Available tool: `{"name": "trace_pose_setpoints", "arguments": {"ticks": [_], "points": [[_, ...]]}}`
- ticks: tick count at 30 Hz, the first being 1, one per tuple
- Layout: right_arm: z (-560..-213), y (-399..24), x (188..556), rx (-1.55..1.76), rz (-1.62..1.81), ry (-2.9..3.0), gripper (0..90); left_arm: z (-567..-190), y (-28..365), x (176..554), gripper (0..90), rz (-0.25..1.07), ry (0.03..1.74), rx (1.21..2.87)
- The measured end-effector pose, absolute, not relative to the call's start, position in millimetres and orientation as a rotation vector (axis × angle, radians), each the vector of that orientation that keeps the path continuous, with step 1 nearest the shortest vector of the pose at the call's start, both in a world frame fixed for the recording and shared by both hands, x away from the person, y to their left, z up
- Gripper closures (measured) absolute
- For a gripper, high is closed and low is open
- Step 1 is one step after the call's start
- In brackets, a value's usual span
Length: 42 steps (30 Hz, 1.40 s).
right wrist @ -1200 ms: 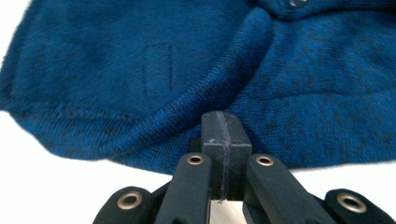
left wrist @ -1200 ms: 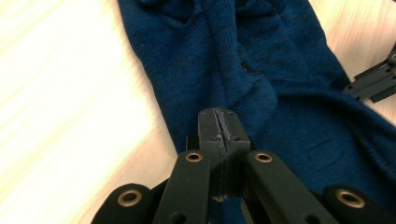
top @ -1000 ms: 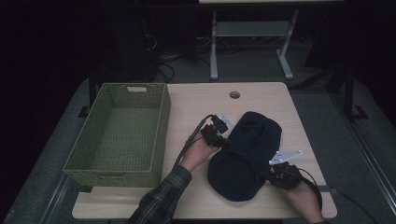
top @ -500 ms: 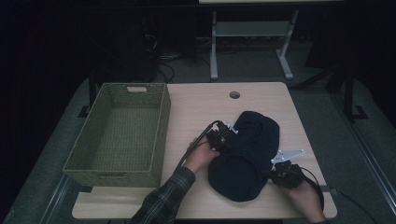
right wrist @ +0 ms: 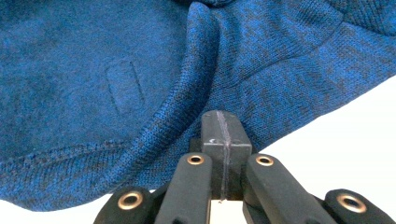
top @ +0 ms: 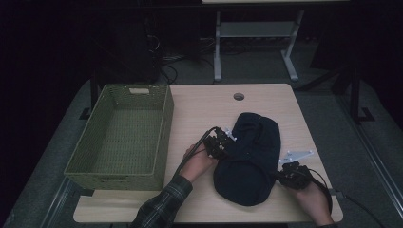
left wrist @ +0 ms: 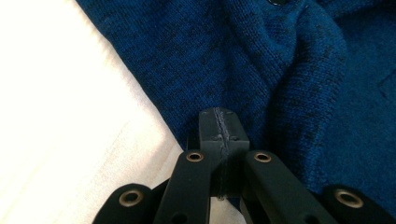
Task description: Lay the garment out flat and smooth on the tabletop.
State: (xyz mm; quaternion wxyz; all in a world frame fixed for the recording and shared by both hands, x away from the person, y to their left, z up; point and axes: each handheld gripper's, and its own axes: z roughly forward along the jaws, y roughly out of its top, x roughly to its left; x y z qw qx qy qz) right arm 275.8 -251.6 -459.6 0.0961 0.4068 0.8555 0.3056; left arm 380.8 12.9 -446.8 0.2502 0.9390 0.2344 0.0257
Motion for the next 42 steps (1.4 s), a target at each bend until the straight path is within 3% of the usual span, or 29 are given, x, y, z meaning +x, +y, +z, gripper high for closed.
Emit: {"name": "trace_pose_setpoints", "arguments": {"ticks": [8,15,18,21,26,28,30,35,37,40,42], "points": [[-459.9,-251.5,275.7,1.206,0.909,2.532,90.0,-423.4,18.1,377.8,81.3,0.042,0.625,2.469],[-459.7,-251.4,275.6,1.206,0.905,2.533,90.0,-409.7,12.9,360.2,55.8,0.014,0.572,2.448],[-459.6,-251.0,275.6,1.201,0.901,2.533,90.0,-413.4,12.2,356.6,51.2,0.017,0.563,2.479],[-459.5,-250.9,275.6,1.198,0.898,2.534,90.0,-424.1,12.0,354.0,53.3,0.021,0.591,2.522],[-459.6,-251.2,275.9,1.203,0.902,2.534,90.0,-431.9,17.3,345.2,82.8,0.163,0.594,2.62],[-459.5,-251.0,275.8,1.2,0.9,2.535,90.0,-428.4,24.5,343.1,84.6,0.233,0.631,2.615],[-459.5,-250.7,275.7,1.199,0.898,2.534,90.0,-426.5,32.6,342.7,84.7,0.255,0.663,2.626],[-459.5,-250.0,275.8,1.197,0.895,2.532,90.0,-439.3,44.9,333.6,82.5,0.122,0.681,2.629],[-459.5,-249.7,275.8,1.199,0.894,2.531,90.0,-442.1,47.0,329.5,78.0,0.079,0.695,2.585],[-459.3,-249.3,275.9,1.195,0.89,2.532,90.0,-437.4,52.1,330.7,62.8,0.043,0.689,2.544],[-459.3,-249.3,275.8,1.195,0.89,2.531,90.0,-430.2,55.0,334.5,61.6,0.056,0.686,2.515]]}}
